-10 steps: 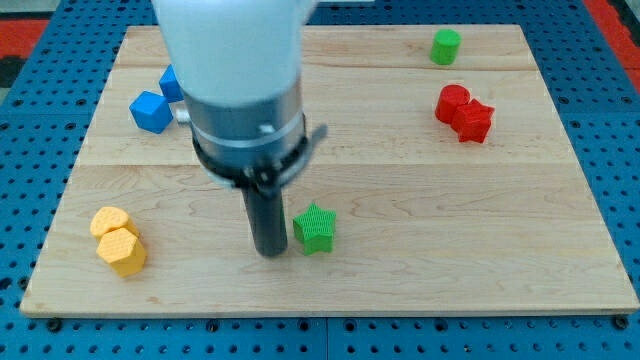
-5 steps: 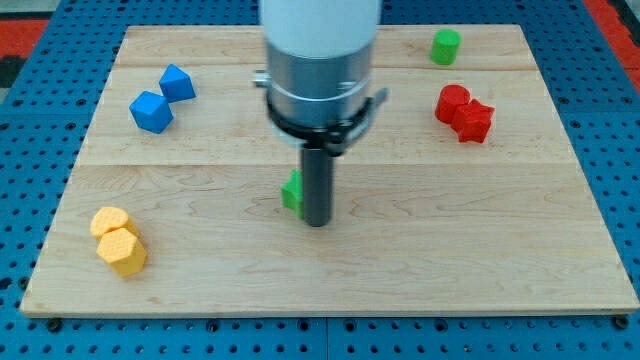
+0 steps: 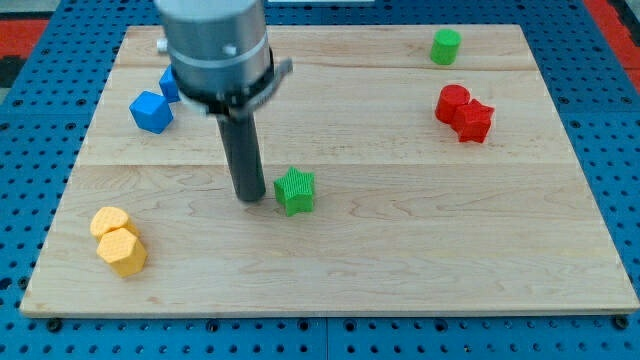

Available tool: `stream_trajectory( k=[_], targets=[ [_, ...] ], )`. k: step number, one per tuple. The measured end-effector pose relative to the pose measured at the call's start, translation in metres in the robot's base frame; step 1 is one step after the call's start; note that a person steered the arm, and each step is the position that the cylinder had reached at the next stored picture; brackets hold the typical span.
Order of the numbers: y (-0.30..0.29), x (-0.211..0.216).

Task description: Move the green star left to the green circle

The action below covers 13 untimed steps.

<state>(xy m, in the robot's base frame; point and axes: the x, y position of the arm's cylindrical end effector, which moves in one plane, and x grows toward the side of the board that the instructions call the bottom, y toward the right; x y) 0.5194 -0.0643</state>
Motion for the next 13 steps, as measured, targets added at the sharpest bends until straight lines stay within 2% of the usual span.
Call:
stream_trajectory(
  k=[1,2,4,8,9,10,11,12,13],
  targets=[
    [0.061,0.030],
    [0.063,-0.010],
    [-0.014,-0.019],
    [-0.010,-0.201],
    [0.014,-0.238],
    [0.143,-0.252],
    [0.182,-0.253],
    [0.108,-0.243],
    [0.097,-0.262]
  ],
)
